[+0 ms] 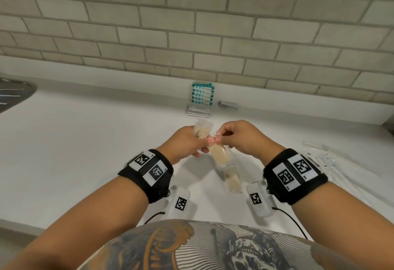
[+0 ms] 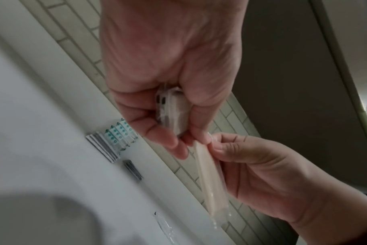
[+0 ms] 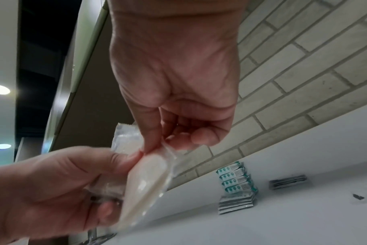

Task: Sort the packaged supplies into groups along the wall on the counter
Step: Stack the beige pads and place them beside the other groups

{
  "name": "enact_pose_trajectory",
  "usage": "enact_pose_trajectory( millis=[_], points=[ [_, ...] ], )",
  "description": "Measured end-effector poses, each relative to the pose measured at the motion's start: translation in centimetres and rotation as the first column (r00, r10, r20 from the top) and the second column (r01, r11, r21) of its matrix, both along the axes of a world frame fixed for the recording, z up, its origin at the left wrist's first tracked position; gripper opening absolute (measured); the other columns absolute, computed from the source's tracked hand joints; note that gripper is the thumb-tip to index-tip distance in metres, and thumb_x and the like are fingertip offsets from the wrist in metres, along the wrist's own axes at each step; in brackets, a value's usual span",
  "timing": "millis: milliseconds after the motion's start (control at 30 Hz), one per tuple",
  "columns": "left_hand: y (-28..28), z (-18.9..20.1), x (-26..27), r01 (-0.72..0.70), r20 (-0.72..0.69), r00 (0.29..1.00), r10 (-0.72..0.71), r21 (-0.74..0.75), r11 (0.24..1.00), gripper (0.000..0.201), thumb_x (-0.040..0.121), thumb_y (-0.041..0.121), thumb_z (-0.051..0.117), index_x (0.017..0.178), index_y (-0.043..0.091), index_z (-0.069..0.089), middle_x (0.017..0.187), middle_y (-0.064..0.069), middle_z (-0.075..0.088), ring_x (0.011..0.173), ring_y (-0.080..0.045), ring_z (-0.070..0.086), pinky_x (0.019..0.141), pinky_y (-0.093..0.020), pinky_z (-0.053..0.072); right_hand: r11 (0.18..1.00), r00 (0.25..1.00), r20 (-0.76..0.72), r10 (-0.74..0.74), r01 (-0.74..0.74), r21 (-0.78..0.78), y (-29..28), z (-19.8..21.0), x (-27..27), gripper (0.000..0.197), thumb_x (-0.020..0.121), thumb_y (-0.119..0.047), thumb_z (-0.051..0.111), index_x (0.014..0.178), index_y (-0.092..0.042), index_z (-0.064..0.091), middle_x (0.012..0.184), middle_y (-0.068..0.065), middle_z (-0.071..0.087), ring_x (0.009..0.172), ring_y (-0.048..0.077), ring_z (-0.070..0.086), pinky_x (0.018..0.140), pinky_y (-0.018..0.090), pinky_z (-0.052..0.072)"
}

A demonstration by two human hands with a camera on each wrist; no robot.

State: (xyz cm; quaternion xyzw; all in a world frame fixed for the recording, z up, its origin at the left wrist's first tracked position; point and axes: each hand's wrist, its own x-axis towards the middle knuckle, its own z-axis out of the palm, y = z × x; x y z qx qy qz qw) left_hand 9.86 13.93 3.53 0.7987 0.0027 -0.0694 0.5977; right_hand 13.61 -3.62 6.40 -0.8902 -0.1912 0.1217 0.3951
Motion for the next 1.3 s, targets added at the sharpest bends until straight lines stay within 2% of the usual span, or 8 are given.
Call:
enact_pose_trajectory(
  millis=[333,533,733,800,900,1000,1133,1300],
  points=[
    [1.3,-1.8,-0.7,-0.061,-0.179,0.983,-0.038,-0.516,0.854,0.024,0.095,0.005,0.053,0.119,0.004,0.056,0.106,-0.014,0.068,0.1,-0.027,0.069,0.085,-0.037,0.056,0.851,0.991,-0.058,-0.118,0.071,-0.521,-3.6,-6.4,1.5,0.017,0.086,-0.026,0.067,0.101,-0.02,0.062,0.102,0.001,0.065,0.092,0.021,0.064,0.074,0.028,0.048],
    [0.7,-1.7,-0.6,0.004,-0.146,0.985,-0.092,-0.516,0.857,0.029,0.092,0.009,0.061,0.121,0.006,0.059,0.1,-0.01,0.07,0.092,-0.021,0.07,0.08,-0.031,0.058,0.99,0.996,-0.019,-0.085,0.086,0.108,-0.9,-2.1,0.3,0.013,0.088,-0.032,0.066,0.091,-0.019,0.068,0.083,-0.006,0.068,0.065,0.008,0.059,0.057,0.017,0.043],
    [0.5,-1.2,-0.3,-0.093,-0.196,0.981,-0.001,-0.469,0.878,0.035,0.093,0.036,0.059,0.114,0.009,0.061,0.103,-0.013,0.069,0.09,-0.025,0.071,0.075,-0.03,0.06,0.946,0.982,0.08,-0.173,0.143,0.291,0.5,-1.2,0.1,0.015,0.083,-0.017,0.073,0.076,-0.015,0.06,0.065,-0.006,0.057,0.052,0.008,0.055,0.054,0.019,0.041],
    [0.9,-1.2,-0.1,-0.16,-0.269,0.963,0.031,-0.473,0.866,0.048,0.094,0.049,0.05,0.11,0.005,0.061,0.101,-0.016,0.071,0.088,-0.027,0.071,0.071,-0.03,0.06,0.952,0.949,0.254,-0.185,0.109,0.286,0.3,-1.3,-0.1,0.014,0.083,-0.017,0.072,0.078,-0.024,0.062,0.077,-0.01,0.057,0.061,0.005,0.055,0.06,0.015,0.041],
    [1.0,-1.3,-0.1,-0.136,-0.246,0.969,-0.003,-0.547,0.826,0.04,0.096,0.039,0.052,0.115,0.005,0.063,0.104,-0.014,0.07,0.089,-0.024,0.07,0.073,-0.029,0.058,0.996,0.892,0.443,0.084,-0.077,-0.034,0.2,-1.9,-0.8,0.014,0.086,-0.013,0.069,0.09,-0.026,0.07,0.096,-0.012,0.054,0.078,0.006,0.056,0.07,0.013,0.041],
    [1.0,-1.5,-0.1,-0.104,-0.145,0.989,0.037,-0.49,0.865,0.023,0.092,0.012,0.06,0.115,0.008,0.062,0.101,-0.008,0.07,0.086,-0.018,0.068,0.074,-0.028,0.055,0.99,0.919,0.37,0.133,-0.107,-0.088,0.0,-2.7,-0.9,0.03,0.09,-0.002,0.057,0.101,-0.025,0.073,0.103,-0.011,0.053,0.089,0.006,0.055,0.075,0.013,0.039],
    [0.9,-1.3,0.0,-0.029,-0.051,0.999,0.008,-0.417,0.909,0.034,0.086,0.007,0.068,0.119,0.002,0.062,0.106,-0.012,0.071,0.096,-0.026,0.069,0.084,-0.035,0.055,0.992,0.98,0.189,-0.065,0.043,0.121,0.2,-1.7,-0.7,0.031,0.087,-0.024,0.069,0.116,-0.032,0.061,0.098,-0.011,0.059,0.071,0.008,0.054,0.067,0.016,0.045],
    [0.6,-1.2,0.0,-0.04,-0.011,0.999,0.039,-0.37,0.928,0.014,0.084,0.011,0.071,0.097,0.008,0.067,0.092,-0.01,0.067,0.087,-0.024,0.063,0.076,-0.031,0.052,0.962,0.995,0.02,-0.095,0.087,0.258,0.6,-0.8,-0.3,0.012,0.087,-0.01,0.069,0.084,-0.022,0.067,0.069,-0.002,0.063,0.055,0.012,0.057,0.057,0.027,0.048]
  ],
)
